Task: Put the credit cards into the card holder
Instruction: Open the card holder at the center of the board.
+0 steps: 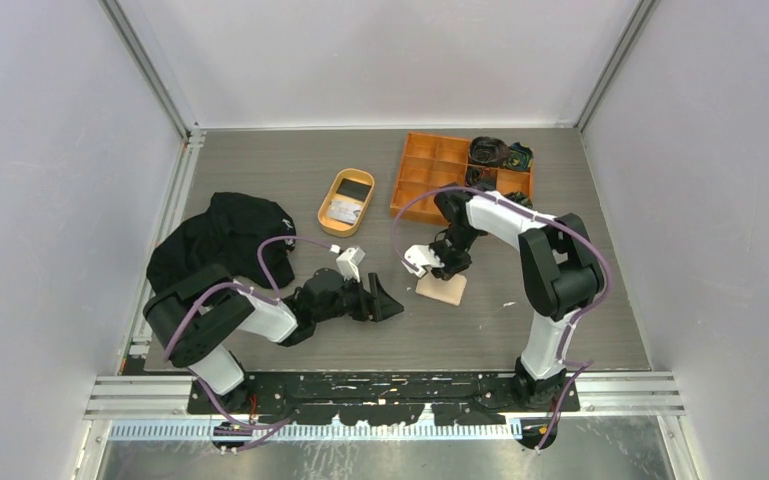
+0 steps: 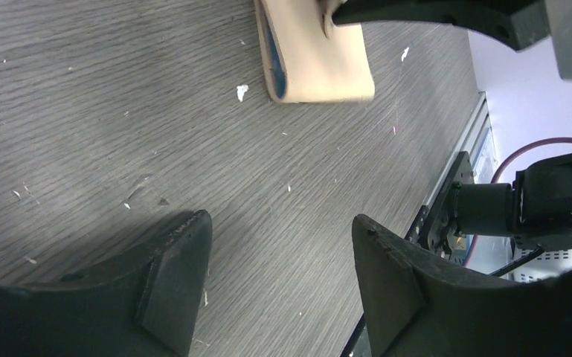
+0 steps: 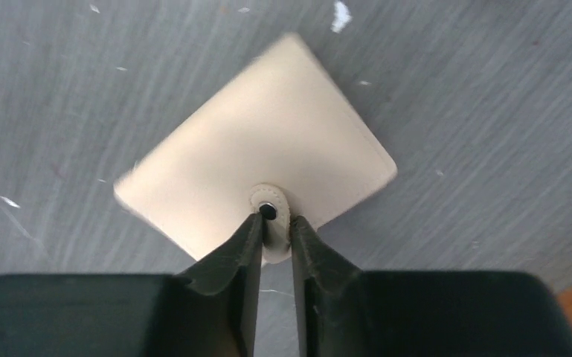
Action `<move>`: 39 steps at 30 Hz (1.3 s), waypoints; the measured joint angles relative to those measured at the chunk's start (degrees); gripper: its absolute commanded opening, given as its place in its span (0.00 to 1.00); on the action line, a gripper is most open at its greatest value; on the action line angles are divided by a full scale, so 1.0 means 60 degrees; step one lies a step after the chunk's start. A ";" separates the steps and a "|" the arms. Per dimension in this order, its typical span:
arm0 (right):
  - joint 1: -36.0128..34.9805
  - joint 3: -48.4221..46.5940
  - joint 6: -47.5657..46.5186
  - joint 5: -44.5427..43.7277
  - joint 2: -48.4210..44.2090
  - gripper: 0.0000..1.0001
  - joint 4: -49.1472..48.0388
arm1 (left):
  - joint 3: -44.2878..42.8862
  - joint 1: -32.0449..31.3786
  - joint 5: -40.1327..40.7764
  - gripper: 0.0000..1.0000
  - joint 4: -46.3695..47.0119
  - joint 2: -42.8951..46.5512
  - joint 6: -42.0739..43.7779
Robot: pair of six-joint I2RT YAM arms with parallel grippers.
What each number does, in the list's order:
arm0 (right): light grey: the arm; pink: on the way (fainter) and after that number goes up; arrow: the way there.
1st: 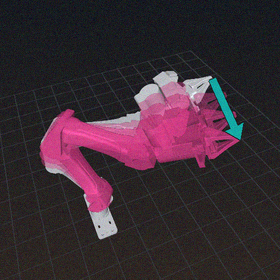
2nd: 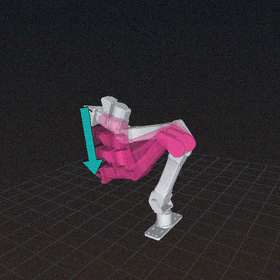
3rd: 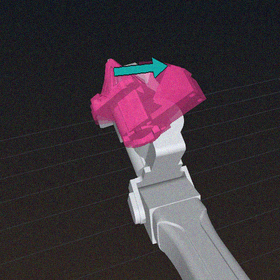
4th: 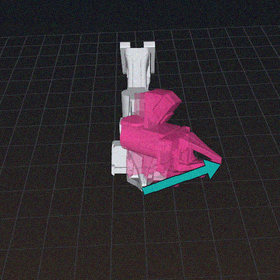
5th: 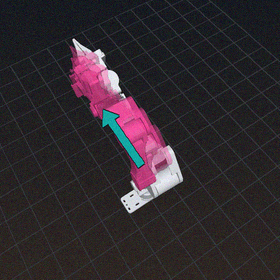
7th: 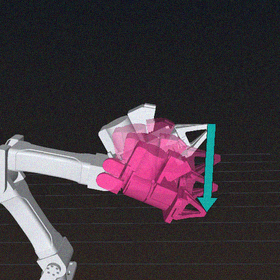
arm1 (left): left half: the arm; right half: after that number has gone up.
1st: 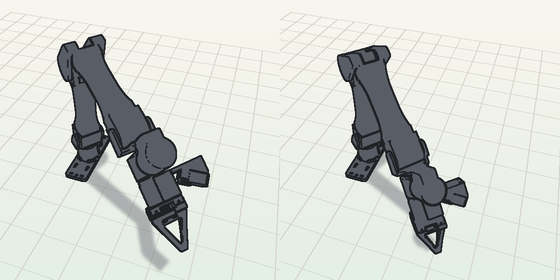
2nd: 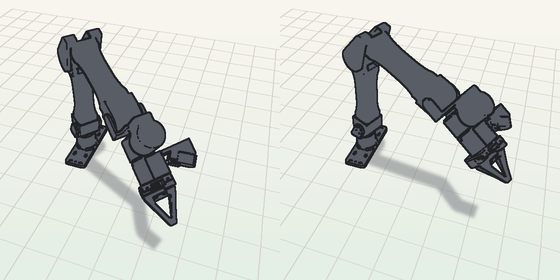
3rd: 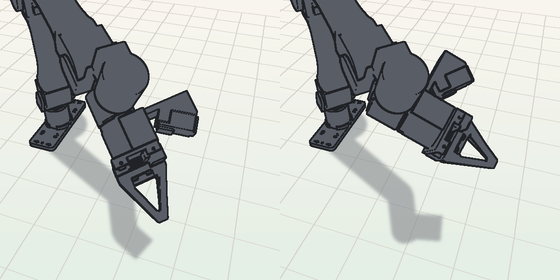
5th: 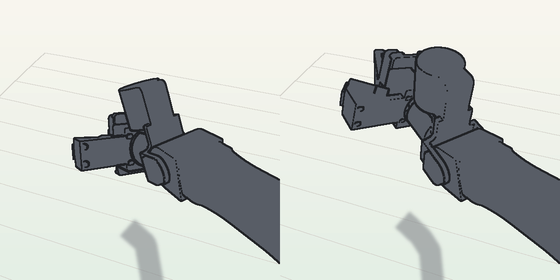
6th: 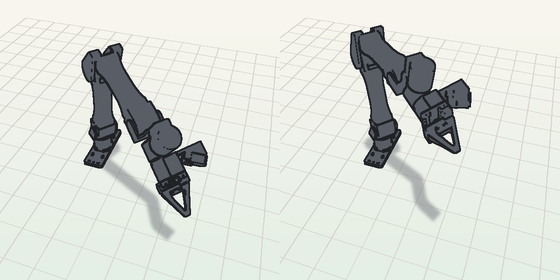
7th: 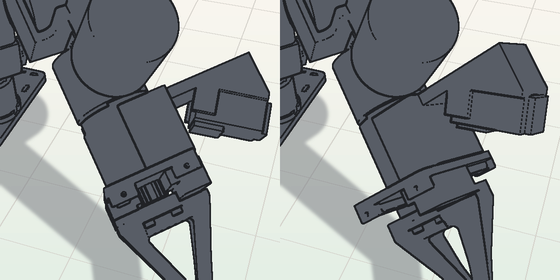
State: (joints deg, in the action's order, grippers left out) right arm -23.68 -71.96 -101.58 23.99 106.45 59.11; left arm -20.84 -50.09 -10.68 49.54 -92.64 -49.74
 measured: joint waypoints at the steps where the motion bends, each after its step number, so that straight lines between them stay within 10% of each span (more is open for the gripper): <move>1: 0.0004 0.0120 0.0127 0.0033 -0.0098 0.16 0.0000 | -0.0026 0.0004 0.0004 0.69 -0.0007 -0.0022 -0.0036; 8: -0.0076 0.1581 0.2568 0.0295 -0.1435 0.03 -0.0510 | -0.0240 0.0004 0.0015 0.69 -0.0149 -0.0146 -0.0142; 15: -0.0160 0.2951 0.4801 0.0718 -0.3151 0.49 -0.1333 | -0.0255 -0.0175 0.0033 0.70 -0.0157 -0.0146 -0.0124; 22: -0.0160 0.3104 0.5490 0.1093 -0.3807 0.60 -0.1643 | -0.0368 -0.0678 0.0382 0.68 -0.0284 -0.0149 -0.0025; 34: -0.0291 0.3319 0.5748 0.0612 -0.2878 0.61 -0.2302 | -0.0707 -0.1381 0.1621 0.52 -0.0441 -0.0452 0.0350; 39: -0.0437 0.3333 0.5697 0.0248 -0.2732 0.40 -0.2524 | -0.0736 -0.1402 0.1821 0.45 -0.0452 -0.0481 0.0350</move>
State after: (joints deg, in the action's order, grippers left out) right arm -26.30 -51.96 -67.40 25.47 90.06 43.97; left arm -25.26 -58.50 0.25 46.83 -95.53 -47.64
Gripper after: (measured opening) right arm 0.512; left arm 0.508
